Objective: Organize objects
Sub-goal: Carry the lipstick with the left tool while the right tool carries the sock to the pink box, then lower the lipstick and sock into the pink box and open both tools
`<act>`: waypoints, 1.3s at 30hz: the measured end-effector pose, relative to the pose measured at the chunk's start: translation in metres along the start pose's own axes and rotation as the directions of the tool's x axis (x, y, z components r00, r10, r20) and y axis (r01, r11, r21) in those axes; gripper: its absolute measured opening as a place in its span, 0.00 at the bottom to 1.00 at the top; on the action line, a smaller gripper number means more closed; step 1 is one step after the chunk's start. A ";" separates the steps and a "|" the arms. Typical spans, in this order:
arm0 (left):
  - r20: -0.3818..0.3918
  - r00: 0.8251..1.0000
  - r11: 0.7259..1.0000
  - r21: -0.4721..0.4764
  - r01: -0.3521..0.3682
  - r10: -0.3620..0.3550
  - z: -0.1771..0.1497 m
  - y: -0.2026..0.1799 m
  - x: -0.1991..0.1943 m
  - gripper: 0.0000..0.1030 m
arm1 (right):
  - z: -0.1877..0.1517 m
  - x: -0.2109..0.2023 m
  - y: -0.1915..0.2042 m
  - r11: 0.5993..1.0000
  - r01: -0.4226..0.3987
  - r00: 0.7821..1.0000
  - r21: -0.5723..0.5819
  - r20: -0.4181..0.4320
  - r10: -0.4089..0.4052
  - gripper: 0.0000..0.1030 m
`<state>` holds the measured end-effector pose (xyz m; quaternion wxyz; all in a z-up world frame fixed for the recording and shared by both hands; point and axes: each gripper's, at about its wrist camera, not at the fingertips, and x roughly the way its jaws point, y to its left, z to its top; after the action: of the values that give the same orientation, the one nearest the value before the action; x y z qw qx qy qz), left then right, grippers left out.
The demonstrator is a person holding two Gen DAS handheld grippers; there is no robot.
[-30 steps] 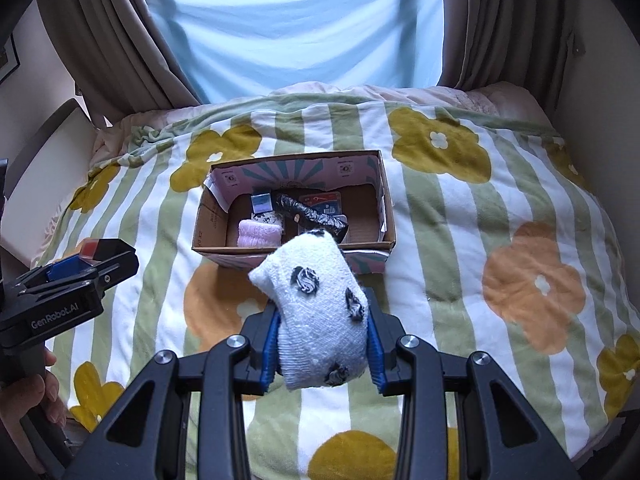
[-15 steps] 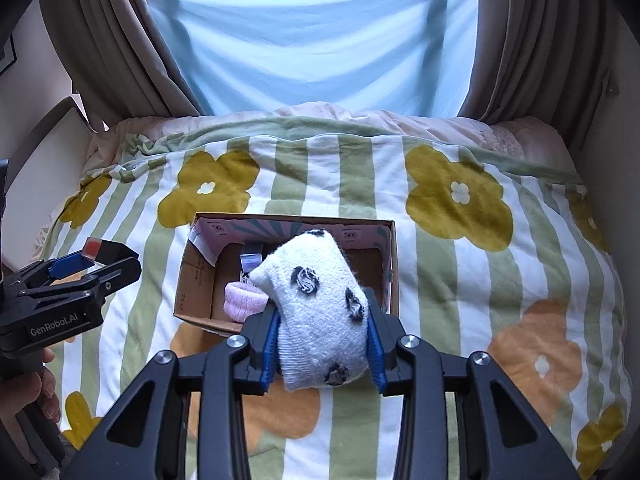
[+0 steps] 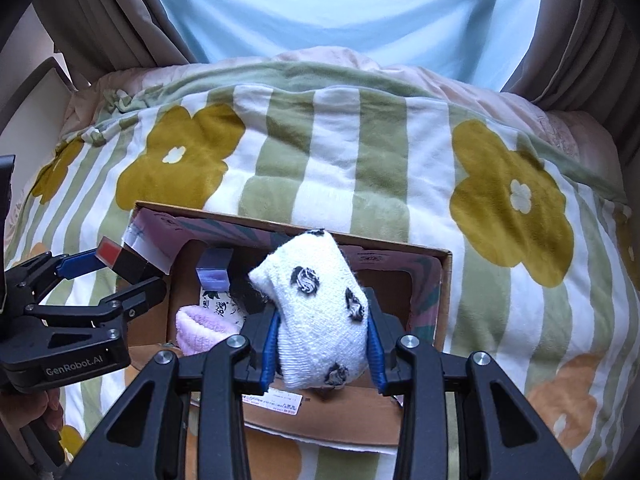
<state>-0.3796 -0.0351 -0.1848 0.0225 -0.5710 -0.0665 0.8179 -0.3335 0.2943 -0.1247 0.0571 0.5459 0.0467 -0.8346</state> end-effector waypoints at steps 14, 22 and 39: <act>-0.121 0.993 0.999 0.047 0.019 -0.014 -0.005 -0.010 0.066 0.79 | -0.004 0.061 -0.011 0.999 -0.033 0.992 -0.021 -0.120 0.030 0.32; -0.131 0.991 0.987 0.163 -0.011 0.033 -0.018 -0.025 0.061 1.00 | 0.006 0.066 -0.016 0.998 -0.048 0.989 0.036 -0.141 0.052 0.66; -0.123 0.992 0.978 0.206 0.022 0.003 -0.030 -0.036 0.049 1.00 | 0.008 0.052 -0.014 0.995 -0.043 0.991 0.090 -0.121 0.054 0.99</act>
<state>-0.3702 0.0086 -0.2358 0.0896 -0.6145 0.0176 0.7836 -0.3636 0.3042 -0.1689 0.0504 0.5995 0.0004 -0.7988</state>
